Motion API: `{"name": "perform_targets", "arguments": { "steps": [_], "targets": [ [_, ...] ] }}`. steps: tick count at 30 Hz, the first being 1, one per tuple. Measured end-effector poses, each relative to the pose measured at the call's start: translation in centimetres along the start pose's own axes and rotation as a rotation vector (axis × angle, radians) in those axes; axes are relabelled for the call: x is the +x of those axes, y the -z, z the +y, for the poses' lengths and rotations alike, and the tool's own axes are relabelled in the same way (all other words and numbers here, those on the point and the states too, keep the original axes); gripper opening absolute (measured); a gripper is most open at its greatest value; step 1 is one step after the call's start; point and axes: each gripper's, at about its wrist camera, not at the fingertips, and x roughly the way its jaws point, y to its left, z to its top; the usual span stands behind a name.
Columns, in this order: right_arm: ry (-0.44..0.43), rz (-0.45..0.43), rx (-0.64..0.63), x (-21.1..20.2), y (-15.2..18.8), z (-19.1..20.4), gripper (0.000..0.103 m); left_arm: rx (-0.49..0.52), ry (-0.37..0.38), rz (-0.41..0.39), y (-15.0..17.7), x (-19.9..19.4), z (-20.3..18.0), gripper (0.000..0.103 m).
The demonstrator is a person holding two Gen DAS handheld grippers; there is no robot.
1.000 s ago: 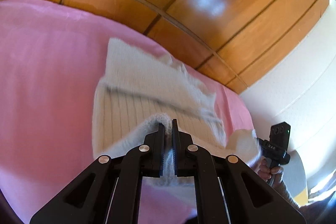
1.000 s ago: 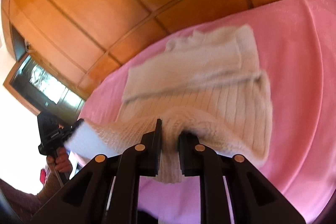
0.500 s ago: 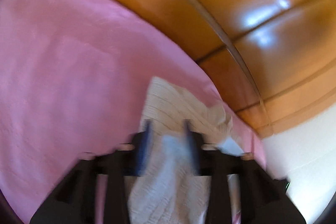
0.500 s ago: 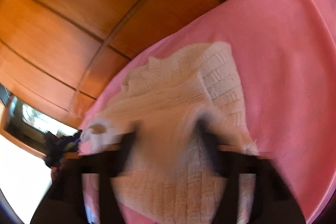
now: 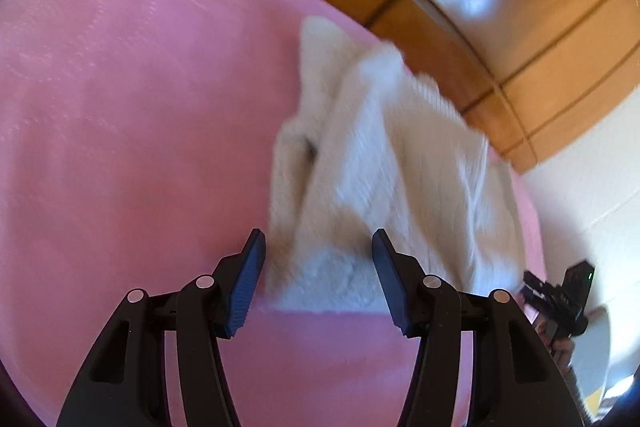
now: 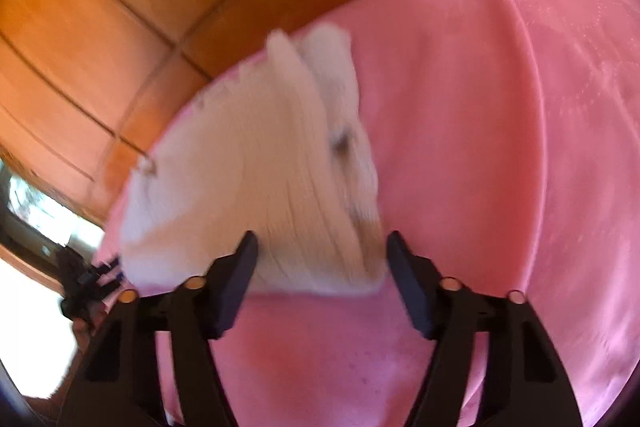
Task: Fold small clothes
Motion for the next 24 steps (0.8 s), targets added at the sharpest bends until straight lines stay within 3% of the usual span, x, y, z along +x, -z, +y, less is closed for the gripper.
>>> {"name": "perform_targets", "arguments": {
  "steps": [1,2,4,8,11,16,19,20,21,22,23,24],
  "targets": [
    [0.018,0.003,-0.007,0.4,0.2,0.2,0.041,0.023,-0.018,0.019,0.1,0.5,-0.4,0.039],
    [0.028,0.002,-0.007,0.3,0.5,0.4,0.024,0.043,-0.063,0.029,0.1,0.8,-0.7,0.024],
    [0.016,-0.016,0.015,-0.3,0.5,0.7,0.016,0.057,-0.085,0.020,0.3,0.5,-1.0,0.011],
    [-0.023,-0.066,0.021,-2.9,0.7,0.9,0.006,0.073,-0.065,-0.017,0.5,-1.4,-1.4,0.007],
    [-0.045,-0.081,0.030,-5.4,1.9,0.5,0.004,0.068,-0.028,-0.031,1.6,-3.6,-1.8,0.004],
    [0.007,-0.076,0.036,-7.2,4.5,-0.3,0.000,0.068,-0.041,-0.028,5.3,-5.4,-1.4,0.003],
    [0.049,-0.074,-0.015,-7.8,4.7,0.4,0.000,0.066,-0.044,-0.021,5.9,-6.1,-1.4,0.000],
    [0.067,-0.080,-0.028,-7.9,4.5,0.5,0.007,0.075,-0.072,-0.022,5.6,-6.0,-1.4,0.000],
    [0.069,-0.087,-0.025,-8.0,4.2,0.4,0.048,0.070,-0.116,-0.039,5.1,-6.0,-1.1,0.000],
    [0.063,-0.113,-0.014,-8.0,3.7,0.4,0.068,0.059,-0.111,-0.049,5.1,-6.1,-0.8,0.000],
    [0.062,-0.140,-0.020,-7.8,3.2,0.7,0.072,0.034,-0.099,-0.063,4.5,-6.1,-0.5,0.000],
    [0.062,-0.137,-0.034,-7.4,2.7,1.0,0.068,0.022,-0.102,-0.074,4.2,-6.3,-0.4,0.003]
  ]
}}
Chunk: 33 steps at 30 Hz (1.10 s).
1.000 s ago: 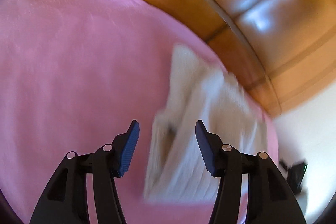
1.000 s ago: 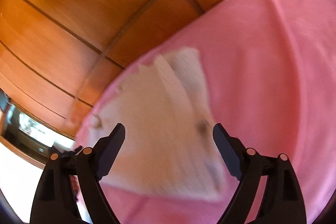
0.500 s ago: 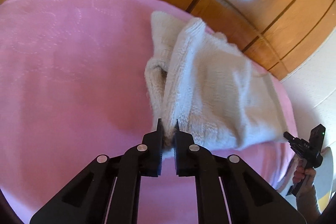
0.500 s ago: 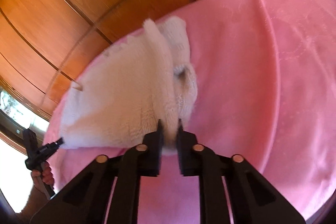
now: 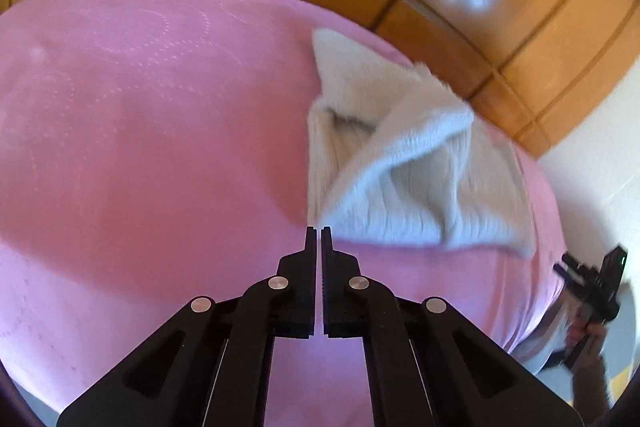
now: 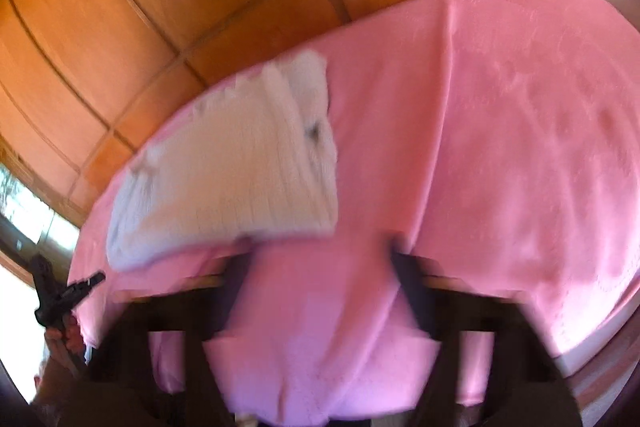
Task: Fold small clothes
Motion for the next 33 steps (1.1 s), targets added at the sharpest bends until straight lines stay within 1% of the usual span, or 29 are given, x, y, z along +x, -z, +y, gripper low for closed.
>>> {"name": "perform_targets", "arguments": {
  "steps": [2,4,5,6,7,8,9,10,11,12,13,15,16,20,23,27,29,30,32,33],
  "targets": [
    [0.002,0.004,-0.028,1.5,-1.0,0.8,0.068,0.000,0.025,-0.031,-0.8,0.1,-0.4,0.037],
    [-0.011,0.034,-0.053,3.5,-1.7,1.3,0.067,0.005,0.052,-0.049,-1.5,0.6,-1.1,0.051],
    [-0.014,0.055,-0.070,4.6,-1.8,1.5,0.067,0.016,0.065,-0.045,-1.4,0.8,-1.1,0.055],
    [-0.009,0.085,-0.090,6.1,-1.9,1.9,0.063,0.035,0.063,-0.037,-1.7,1.6,-1.6,0.057],
    [-0.003,0.109,-0.104,7.2,-1.9,2.2,0.057,0.048,0.046,-0.033,-1.8,2.2,-1.8,0.057],
    [0.005,0.140,-0.125,8.4,-1.8,2.6,0.041,0.065,0.028,-0.027,-1.8,2.8,-1.9,0.057],
    [0.012,0.160,-0.147,9.0,-1.6,2.9,0.015,0.079,0.019,-0.017,-2.0,3.4,-1.9,0.057],
    [0.022,0.168,-0.163,9.3,-1.6,3.2,0.009,0.093,0.011,0.011,-2.1,4.4,-2.0,0.040],
    [0.032,0.170,-0.180,9.3,-1.5,3.4,0.009,0.107,0.009,0.046,-2.1,5.2,-2.1,0.018],
    [0.036,0.167,-0.196,8.9,-1.4,3.8,0.008,0.120,0.006,0.064,-2.0,5.6,-2.2,0.006],
    [0.031,0.161,-0.198,8.2,-1.3,3.9,0.008,0.137,0.002,0.060,-1.7,5.4,-2.3,0.005],
    [0.009,0.138,-0.200,6.1,-1.1,4.0,0.007,0.162,0.022,0.059,-1.1,4.4,-2.7,0.004],
    [-0.004,0.131,-0.197,5.4,-1.0,4.0,0.007,0.162,0.044,0.058,-0.6,3.5,-2.7,0.004],
    [-0.043,0.129,-0.186,2.2,0.1,3.8,0.006,0.090,0.135,0.046,1.3,0.2,-1.5,0.003],
    [-0.055,0.150,-0.177,0.3,1.6,3.6,0.006,0.052,0.179,0.056,3.6,-2.3,-1.0,0.003],
    [-0.051,0.206,-0.158,-2.0,4.0,2.4,0.006,0.003,0.214,0.092,7.2,-5.1,-0.4,0.003],
    [-0.053,0.228,-0.146,-2.5,4.8,1.7,0.006,0.003,0.189,0.124,8.8,-5.9,-0.3,0.003],
    [-0.051,0.242,-0.140,-2.4,5.1,1.4,0.006,0.005,0.159,0.136,9.3,-5.8,-0.3,0.004],
    [-0.034,0.258,-0.125,-1.5,5.2,1.0,0.006,-0.002,0.093,0.129,8.8,-5.5,-0.3,0.005],
    [-0.037,0.254,-0.119,-1.2,5.0,1.0,0.008,0.006,0.055,0.101,8.1,-5.6,-0.5,0.006]
  ]
}}
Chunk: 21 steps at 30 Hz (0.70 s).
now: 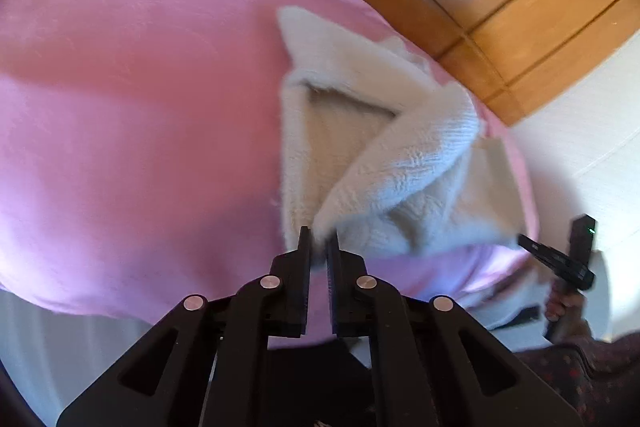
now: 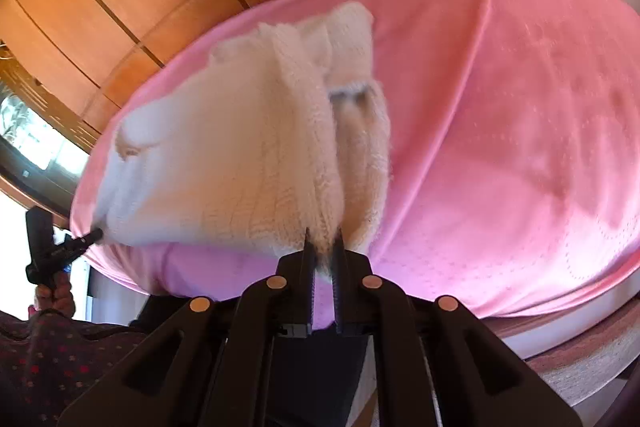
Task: Fold small clothes
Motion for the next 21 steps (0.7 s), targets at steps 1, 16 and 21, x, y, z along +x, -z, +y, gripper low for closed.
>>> {"name": "perform_targets", "arguments": {
  "steps": [1,16,21],
  "targets": [
    [0.012,-0.013,-0.002,0.2,-0.4,0.1,0.009,0.008,-0.035,-0.023,-0.7,-0.2,-0.3,0.018],
    [0.045,-0.131,-0.152,3.3,-5.8,5.9,0.043,0.725,-0.121,0.010,-3.7,8.8,-13.6,0.039],
    [0.042,-0.109,-0.146,5.2,-6.0,6.3,0.043,0.605,-0.174,0.015,-7.0,10.3,-10.0,0.014]
  ]
}}
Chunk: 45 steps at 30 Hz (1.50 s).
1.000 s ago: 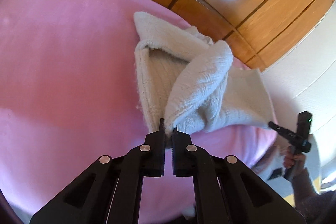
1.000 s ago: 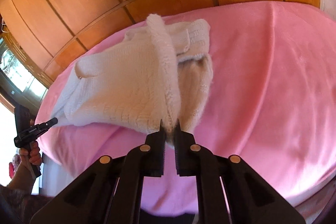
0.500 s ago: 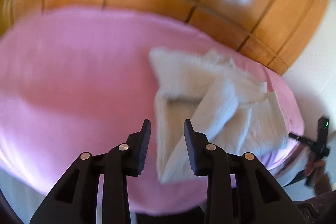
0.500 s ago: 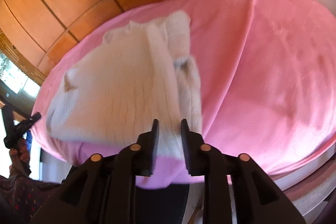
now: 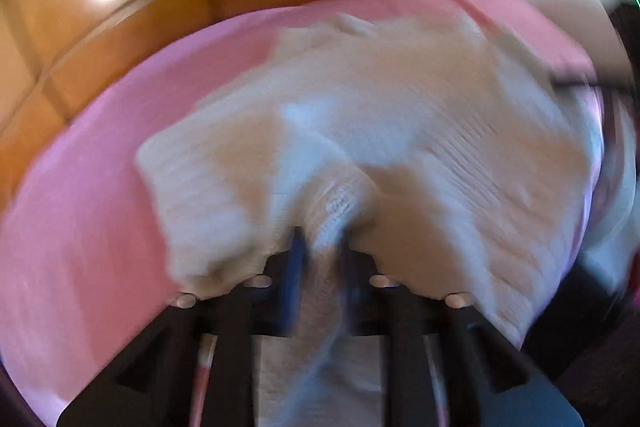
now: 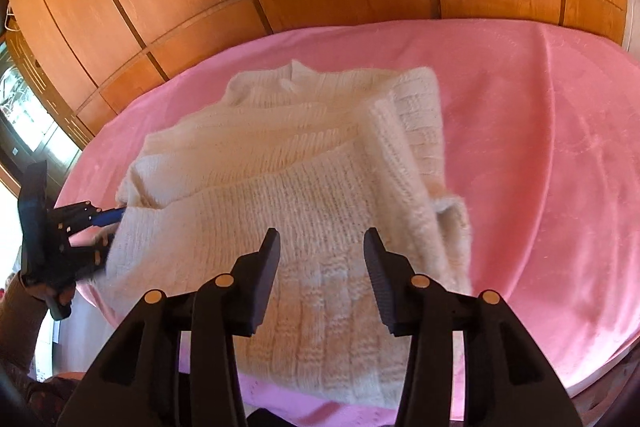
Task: Fold small clothes
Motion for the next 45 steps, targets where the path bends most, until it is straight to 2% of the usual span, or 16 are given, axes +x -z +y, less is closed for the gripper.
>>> {"name": "perform_targets", "arguments": {
  "steps": [2,3,5,7,9,11,15,17,20,23,26,29,30,31,32,45],
  "targets": [
    [0.000,-0.002,0.000,0.3,0.0,-0.1,0.043,-0.210,0.042,-0.063,-0.2,-1.5,5.0,0.014],
    [-0.001,0.003,0.010,0.6,0.0,-0.2,0.043,-0.337,0.064,-0.090,0.0,-2.0,7.9,0.009],
    [0.015,0.013,0.016,1.0,0.1,-0.7,0.043,-0.494,0.030,-0.116,0.8,-2.4,12.0,0.004],
    [0.024,0.026,0.020,1.7,0.0,-0.9,0.043,-0.563,-0.007,-0.121,2.0,-3.0,14.4,0.004],
    [0.031,0.028,0.013,1.8,0.1,-0.9,0.043,-0.593,-0.004,-0.123,2.7,-3.7,15.4,0.012],
    [0.037,0.023,0.001,1.6,-0.1,-0.8,0.043,-0.556,0.009,-0.180,2.9,-5.2,14.5,0.014],
    [0.062,-0.021,-0.053,0.8,-1.1,0.2,0.043,-0.302,-0.013,-0.235,1.1,-6.5,8.3,0.014],
    [0.076,-0.037,-0.083,0.6,-1.8,0.6,0.043,-0.196,0.002,-0.221,0.2,-5.6,5.9,0.028],
    [0.104,-0.056,-0.121,1.0,-3.0,1.1,0.043,-0.112,0.000,-0.133,-0.4,-2.0,3.4,0.030],
    [0.155,-0.044,-0.150,2.3,-3.9,1.1,0.042,-0.122,-0.030,-0.026,-0.3,1.9,3.1,0.030],
    [0.248,0.003,-0.192,4.3,-4.2,0.8,0.041,-0.114,-0.018,-0.031,-0.3,2.7,3.1,0.030],
    [0.264,0.057,-0.205,6.3,-3.7,0.1,0.039,-0.120,0.011,-0.031,-0.1,3.3,3.7,0.030],
    [0.257,0.063,-0.195,6.6,-3.6,-0.1,0.028,-0.127,0.020,-0.028,0.0,3.4,4.0,0.026],
    [0.256,0.055,-0.195,6.5,-3.5,-0.2,0.020,-0.131,0.010,-0.033,0.0,3.1,4.2,0.008],
    [0.253,0.045,-0.193,6.0,-3.6,-0.2,0.006,-0.138,0.004,-0.040,0.1,2.9,4.4,0.006],
    [0.195,-0.221,-0.129,-6.3,-5.7,0.3,0.004,-0.341,0.112,-0.316,0.8,-8.6,8.7,0.004]
  ]
}}
